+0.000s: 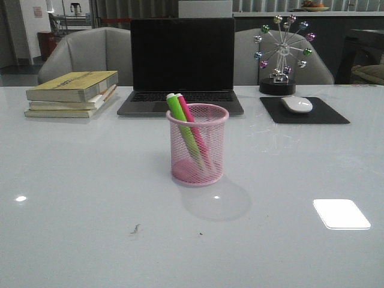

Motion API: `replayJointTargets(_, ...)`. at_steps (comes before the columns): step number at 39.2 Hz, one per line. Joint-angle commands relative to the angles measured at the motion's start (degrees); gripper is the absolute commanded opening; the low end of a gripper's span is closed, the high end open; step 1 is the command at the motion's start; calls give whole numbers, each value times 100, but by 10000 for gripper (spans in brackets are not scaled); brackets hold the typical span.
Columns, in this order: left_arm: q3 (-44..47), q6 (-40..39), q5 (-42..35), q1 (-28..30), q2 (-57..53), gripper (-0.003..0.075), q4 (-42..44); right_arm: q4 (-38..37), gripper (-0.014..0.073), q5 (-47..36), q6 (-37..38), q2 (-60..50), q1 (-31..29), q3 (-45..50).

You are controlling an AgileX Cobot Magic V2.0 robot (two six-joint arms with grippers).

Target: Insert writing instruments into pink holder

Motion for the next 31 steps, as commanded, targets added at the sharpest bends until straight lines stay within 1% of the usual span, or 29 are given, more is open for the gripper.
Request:
replayJointTargets(1,-167,-6,-389,7,22,489,-128,-69,31,-758,22,-103,-49,266)
replayJointTargets(6,-167,-6,-389,7,22,489,-128,0,31,-1210,28,-110,-49,755)
replayJointTargets(8,-167,-6,-389,7,22,489,-128,56,31,-1701,44,-110,-49,1057)
replayJointTargets(9,-167,-6,-389,7,22,489,-128,98,31,-1802,45,-117,-49,1107)
replayJointTargets(10,-167,-6,-389,7,22,489,-128,102,31,-1684,45,-116,-49,1077)
replayJointTargets(31,-167,-6,-389,7,22,489,-128,102,31,-1688,45,-116,-55,1083)
